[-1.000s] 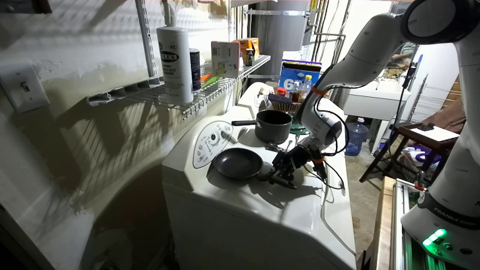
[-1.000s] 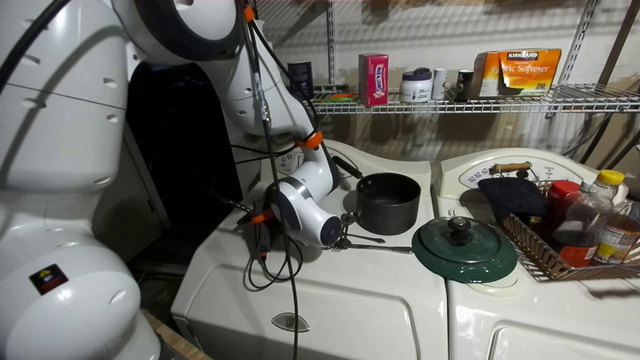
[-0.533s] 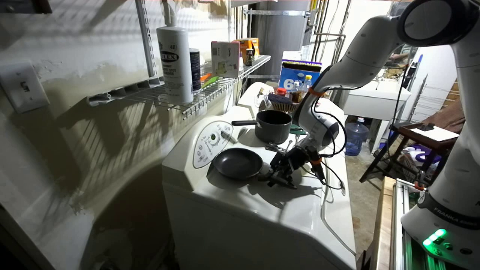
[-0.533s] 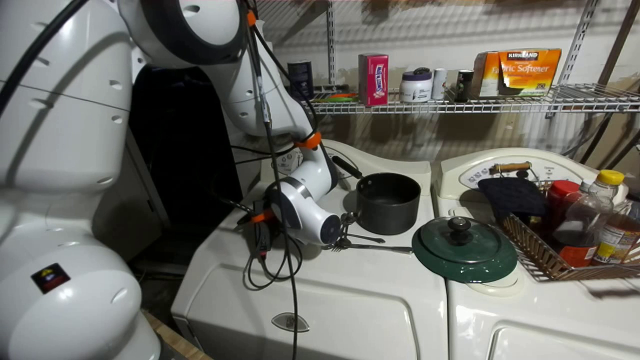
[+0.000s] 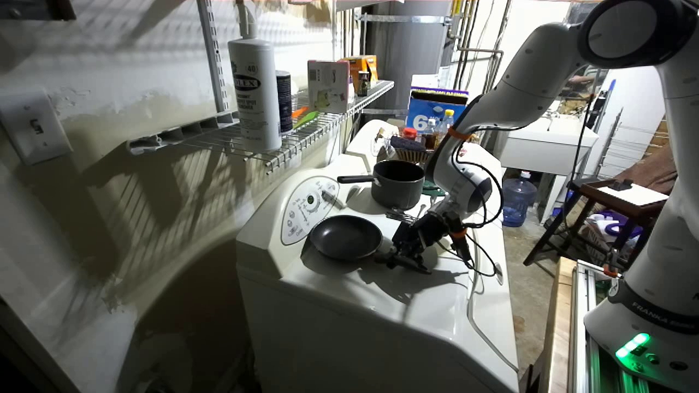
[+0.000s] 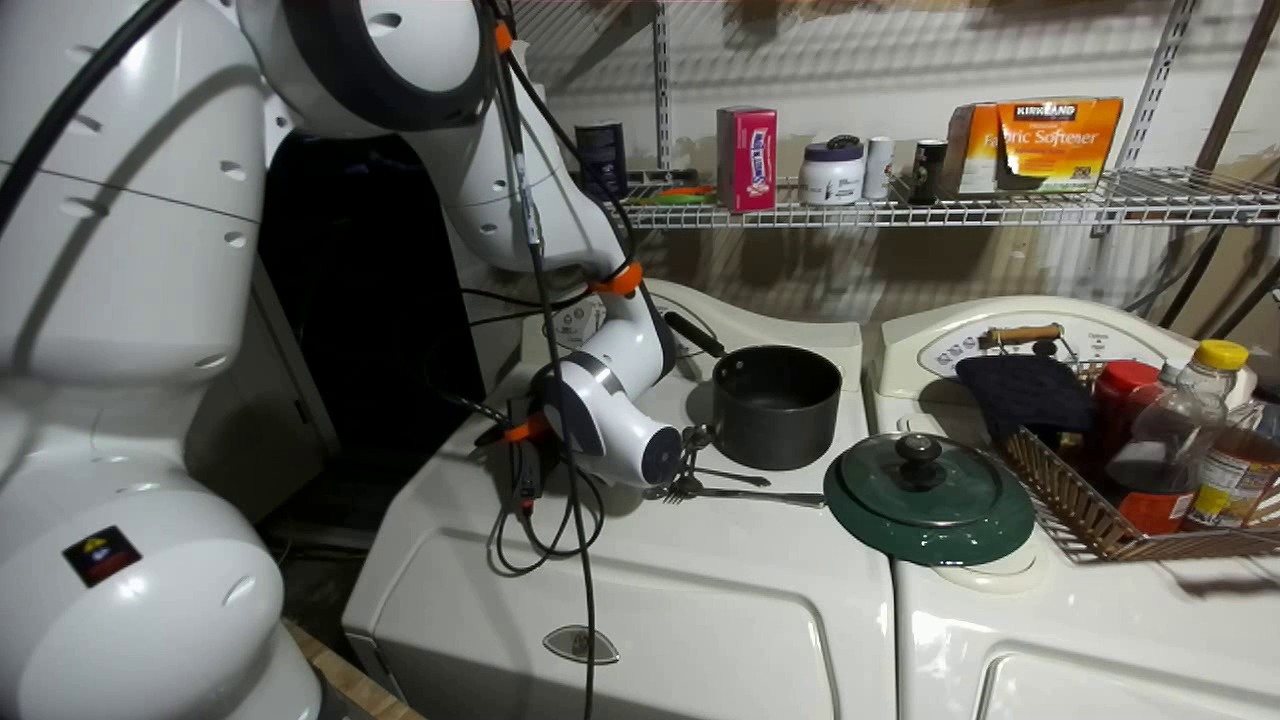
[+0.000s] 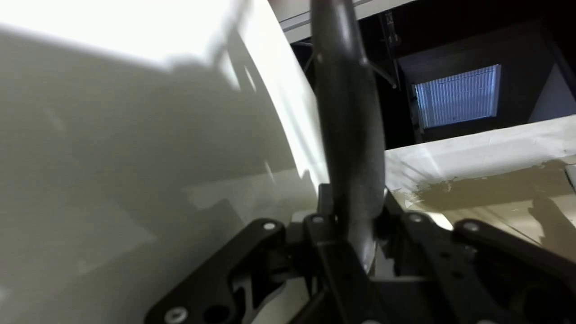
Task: Put the pan on the pot
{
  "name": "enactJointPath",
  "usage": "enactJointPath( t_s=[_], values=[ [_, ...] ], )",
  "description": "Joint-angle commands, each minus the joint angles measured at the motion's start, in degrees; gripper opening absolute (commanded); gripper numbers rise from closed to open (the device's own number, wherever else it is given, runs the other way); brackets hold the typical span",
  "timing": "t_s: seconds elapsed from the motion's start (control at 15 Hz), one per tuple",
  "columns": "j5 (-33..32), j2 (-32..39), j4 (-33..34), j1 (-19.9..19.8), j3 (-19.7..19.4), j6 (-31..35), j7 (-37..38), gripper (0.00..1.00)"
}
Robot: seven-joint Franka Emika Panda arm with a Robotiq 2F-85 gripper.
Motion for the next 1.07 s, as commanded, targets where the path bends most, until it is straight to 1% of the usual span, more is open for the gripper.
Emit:
enactJointPath(
  t_s=[0.0, 0.13, 0.27, 0.47, 0.6, 0.73, 1.0],
  values=[
    [-0.56, -2.47, -0.35, 0.74, -0.56, 2.15, 1.11, 0.06],
    [-0.49, -4.80, -1.59, 1.14, -0.76, 4.29, -0.13, 0.06],
    [-0.91, -7.34, -2.80, 0.83, -0.65, 4.52, -1.45, 0.06],
    [-0.63, -11.26, -4.83, 0.70, -0.57, 6.58, -3.09, 0.06],
    [-0.86, -13.91, -6.30, -0.11, -0.39, 4.82, -4.16, 0.06],
    [-0.96, -16.23, -7.49, -0.55, -0.59, 4.58, -4.28, 0.06],
    [-2.03, -21.95, -10.34, -2.20, -1.75, 3.87, -1.67, 0.06]
  ],
)
